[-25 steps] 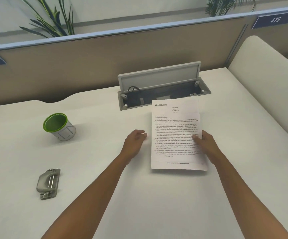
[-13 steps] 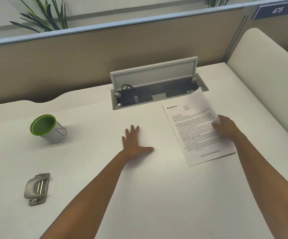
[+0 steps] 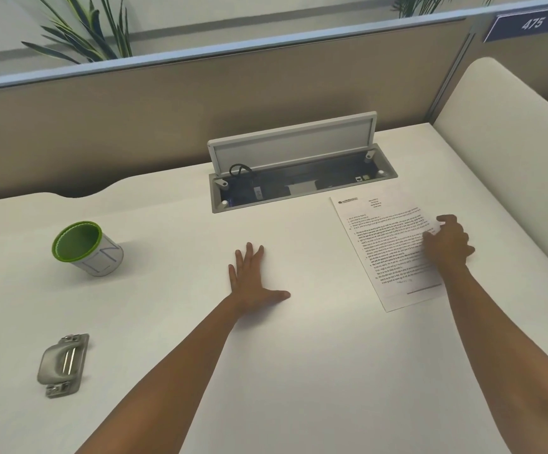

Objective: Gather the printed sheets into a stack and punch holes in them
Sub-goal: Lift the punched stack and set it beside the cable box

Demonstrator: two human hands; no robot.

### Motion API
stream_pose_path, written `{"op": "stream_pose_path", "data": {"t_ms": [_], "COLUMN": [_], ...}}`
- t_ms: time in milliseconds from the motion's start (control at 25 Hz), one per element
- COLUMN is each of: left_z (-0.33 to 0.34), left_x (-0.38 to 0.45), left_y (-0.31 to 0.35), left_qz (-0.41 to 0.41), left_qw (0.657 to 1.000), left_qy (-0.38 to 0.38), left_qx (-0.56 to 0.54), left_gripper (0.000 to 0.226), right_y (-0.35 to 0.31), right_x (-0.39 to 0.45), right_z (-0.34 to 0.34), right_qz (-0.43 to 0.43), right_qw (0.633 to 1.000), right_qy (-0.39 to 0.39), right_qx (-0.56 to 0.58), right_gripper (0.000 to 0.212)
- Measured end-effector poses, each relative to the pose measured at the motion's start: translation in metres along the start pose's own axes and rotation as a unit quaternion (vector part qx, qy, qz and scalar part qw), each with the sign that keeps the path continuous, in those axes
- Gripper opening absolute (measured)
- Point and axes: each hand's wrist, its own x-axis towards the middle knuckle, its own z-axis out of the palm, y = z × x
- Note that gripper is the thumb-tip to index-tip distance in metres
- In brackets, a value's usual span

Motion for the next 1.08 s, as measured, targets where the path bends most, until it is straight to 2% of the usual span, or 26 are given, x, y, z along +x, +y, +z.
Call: {"op": "stream_pose_path", "data": {"t_ms": [120, 200, 320, 480, 1080], "left_z": [0.001, 0.002, 0.003, 0.004, 0.006], "left_x": [0.001, 0.002, 0.003, 0.003, 0.004], "left_y": [-0.002, -0.003, -0.004, -0.006, -0.008], "left_qz": [0.001, 0.000, 0.001, 0.003, 0.015], "left_qw": [1.000, 1.000, 1.000, 1.000, 1.000], "left_qy": [0.004, 0.005, 0.009, 0.010, 0.017], "left_qx": [-0.002, -0.003, -0.006, -0.001, -0.019], "left_gripper": [0.125, 0.126, 0.126, 0.126, 0.124], "right_y": [0.003, 0.000, -0.006, -0.004, -0.012], "right_x": [-0.008, -0.023, -0.048, -0.058, -0.050], "right_z": [0.007, 0.017, 0.042, 0.061, 0.058], "right_qz": [-0.030, -0.099, -0.183, -0.160, -0.141], "right_qw": [0.998, 0.993, 0.981, 0.979, 0.982], "right_qy": [0.054, 0.067, -0.009, -0.060, -0.079], "right_qx": [-0.018, -0.017, -0.063, -0.107, -0.101], "right_gripper": [0.055, 0.064, 0.080, 0.088, 0.089]}}
